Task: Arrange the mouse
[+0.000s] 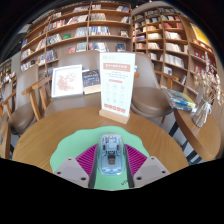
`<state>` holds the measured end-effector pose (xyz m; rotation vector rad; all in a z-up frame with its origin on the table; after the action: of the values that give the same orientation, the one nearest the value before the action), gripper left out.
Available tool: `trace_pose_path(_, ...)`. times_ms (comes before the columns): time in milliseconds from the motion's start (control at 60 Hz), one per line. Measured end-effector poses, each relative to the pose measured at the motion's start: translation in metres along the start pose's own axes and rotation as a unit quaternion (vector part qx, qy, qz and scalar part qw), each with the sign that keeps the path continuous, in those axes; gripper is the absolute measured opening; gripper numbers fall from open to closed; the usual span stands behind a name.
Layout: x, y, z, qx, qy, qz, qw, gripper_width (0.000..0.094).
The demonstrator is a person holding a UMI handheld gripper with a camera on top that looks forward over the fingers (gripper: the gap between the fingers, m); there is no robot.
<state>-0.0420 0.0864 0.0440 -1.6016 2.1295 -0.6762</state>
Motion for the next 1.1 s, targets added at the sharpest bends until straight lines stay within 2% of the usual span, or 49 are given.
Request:
trace_pose_path(167,0.003,0.004,0.006,-0.004,0.004,-0.004,1.0,0.0532)
trace_pose_path(267,0.002,-0.007,-0.001,-0.01,0.0,0.0,1.0,0.0834)
trace_pose_path(283,0.003,-0.011,-0.004,-0.013,0.0,-0.001,1.0,0.0862)
trace_pose_path(383,0.0,-0.051,-0.019,-0.026,-0.002,0.001,1.0,0.0849)
trace_pose_path(550,0.003,-0.173,-0.033,-0.089,-0.03,-0.017,0.995,0.0858)
trace_pose_path(633,0.003,-0.229,-0.023,-0.11,-0.034,-0.024,0.993,0.0856)
trace_pose_path(850,0.01,-0.323,0.035,-0.089,-0.023,-0.066,0.994,0.0854)
trace_pose_path(1100,0.002,-0.371,0.073,-0.086,-0.033,-0.069,0.993,0.0852)
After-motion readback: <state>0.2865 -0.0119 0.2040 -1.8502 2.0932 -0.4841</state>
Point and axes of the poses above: the point between the fingertips, and its own axes, seen from behind it with the camera up: x to the left, z down, y forward, the way the camera looks, the point moved 8 cm from there along -y, backward, against the way the camera looks
